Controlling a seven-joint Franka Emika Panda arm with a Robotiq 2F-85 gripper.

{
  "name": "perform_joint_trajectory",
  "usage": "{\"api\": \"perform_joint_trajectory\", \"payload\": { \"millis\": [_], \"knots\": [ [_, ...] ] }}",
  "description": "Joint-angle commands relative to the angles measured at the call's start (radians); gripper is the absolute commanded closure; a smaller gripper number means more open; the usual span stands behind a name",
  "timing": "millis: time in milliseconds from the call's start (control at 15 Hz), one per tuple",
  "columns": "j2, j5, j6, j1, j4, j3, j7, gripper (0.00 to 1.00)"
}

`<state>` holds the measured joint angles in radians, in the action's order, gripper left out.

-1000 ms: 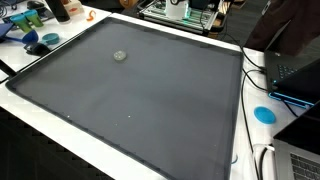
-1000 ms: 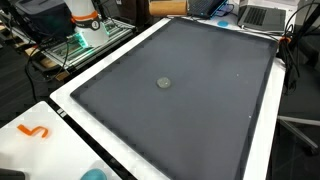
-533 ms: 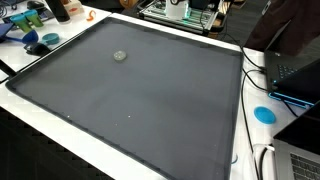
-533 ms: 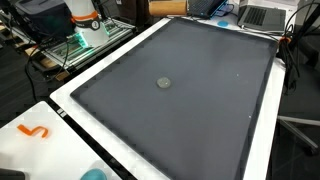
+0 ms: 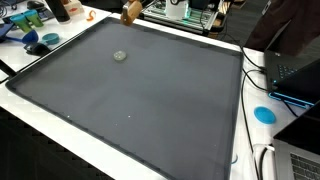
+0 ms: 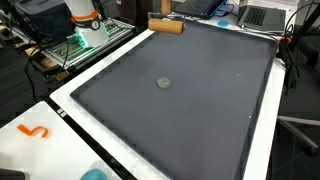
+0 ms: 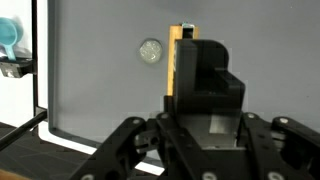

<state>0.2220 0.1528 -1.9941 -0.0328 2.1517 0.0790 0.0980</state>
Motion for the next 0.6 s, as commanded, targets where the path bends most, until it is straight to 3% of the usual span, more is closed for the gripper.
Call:
{"api": "perform_joint_trajectory", "payload": {
  "millis": [0,533],
  "knots": [
    [-0.062,0.001,-0.094,-0.001,0.030,-0.025,0.018,0.76],
    [-0.169,0.014,-0.286,0.021,0.108,-0.064,0.053,0.76]
  ]
}}
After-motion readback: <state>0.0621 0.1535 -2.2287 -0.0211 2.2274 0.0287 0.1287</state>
